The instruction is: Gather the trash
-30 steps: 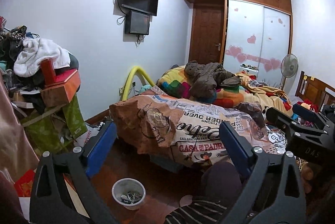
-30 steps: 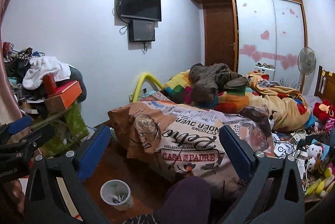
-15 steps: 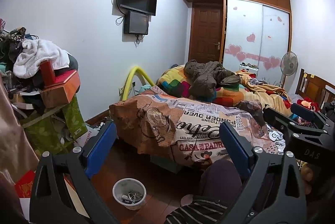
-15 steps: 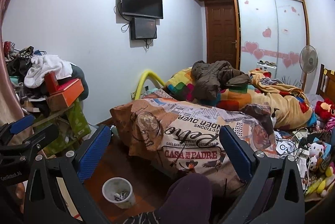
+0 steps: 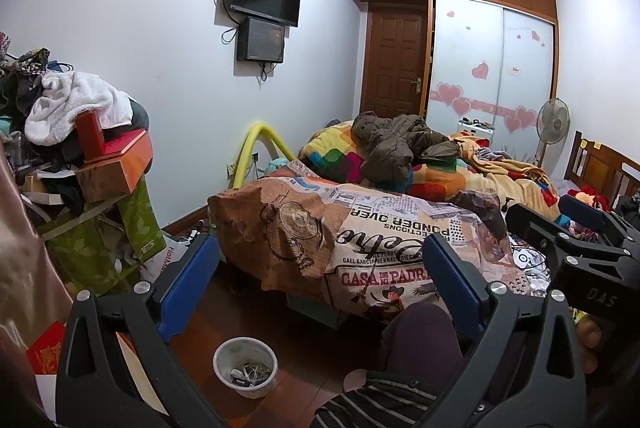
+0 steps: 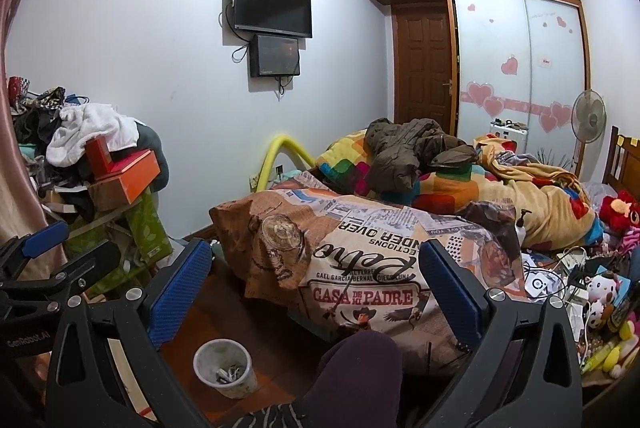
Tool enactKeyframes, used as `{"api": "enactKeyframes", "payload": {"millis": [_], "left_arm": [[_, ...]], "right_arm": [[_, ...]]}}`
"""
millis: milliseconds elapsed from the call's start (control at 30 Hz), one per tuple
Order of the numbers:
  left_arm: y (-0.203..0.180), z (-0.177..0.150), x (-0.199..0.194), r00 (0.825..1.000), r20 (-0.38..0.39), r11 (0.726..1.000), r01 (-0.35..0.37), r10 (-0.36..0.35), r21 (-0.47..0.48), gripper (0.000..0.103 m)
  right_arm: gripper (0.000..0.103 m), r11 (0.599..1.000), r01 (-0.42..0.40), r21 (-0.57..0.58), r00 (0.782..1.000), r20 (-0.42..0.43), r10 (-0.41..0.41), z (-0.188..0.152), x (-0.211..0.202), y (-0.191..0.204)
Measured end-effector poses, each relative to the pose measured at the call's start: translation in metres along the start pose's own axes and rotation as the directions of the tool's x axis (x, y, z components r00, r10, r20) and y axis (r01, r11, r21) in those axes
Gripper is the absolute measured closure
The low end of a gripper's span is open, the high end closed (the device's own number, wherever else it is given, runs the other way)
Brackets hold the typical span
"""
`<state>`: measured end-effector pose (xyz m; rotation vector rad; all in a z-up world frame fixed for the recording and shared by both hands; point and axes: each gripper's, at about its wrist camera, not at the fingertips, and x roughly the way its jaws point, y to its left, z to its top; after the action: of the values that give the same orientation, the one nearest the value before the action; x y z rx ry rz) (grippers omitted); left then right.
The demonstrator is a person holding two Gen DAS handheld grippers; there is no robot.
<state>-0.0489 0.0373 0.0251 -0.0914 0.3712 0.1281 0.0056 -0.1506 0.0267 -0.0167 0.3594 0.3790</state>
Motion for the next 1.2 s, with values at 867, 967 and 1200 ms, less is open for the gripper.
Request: {"api": "enactKeyframes", "payload": {"millis": [867, 967, 1200], "left_arm": [[-0.016, -0.001, -0.001, 1.0, -0.001, 0.999, 0.024, -0.024, 0.033, 0.001], [-0.016, -0.001, -0.001, 1.0, 0.002, 0.999, 0.022, -0.022, 0.034, 0.001], [-0.02, 0.0, -0.004, 1.0, 0.018, 0.999, 0.025, -0.025, 0.04, 0.001]], "right_arm": [[0.0, 1.0, -0.01, -0.002, 1.0, 0.0, 0.01, 0.004, -0.003, -0.002], [0.0, 1.0, -0.008, 0.0, 1.0, -0.001, 0.008, 0.003, -0.003, -0.002], [0.0, 1.0, -0.006, 0.002, 1.0, -0.005, 0.006, 0.003, -0.003, -0.002]]}}
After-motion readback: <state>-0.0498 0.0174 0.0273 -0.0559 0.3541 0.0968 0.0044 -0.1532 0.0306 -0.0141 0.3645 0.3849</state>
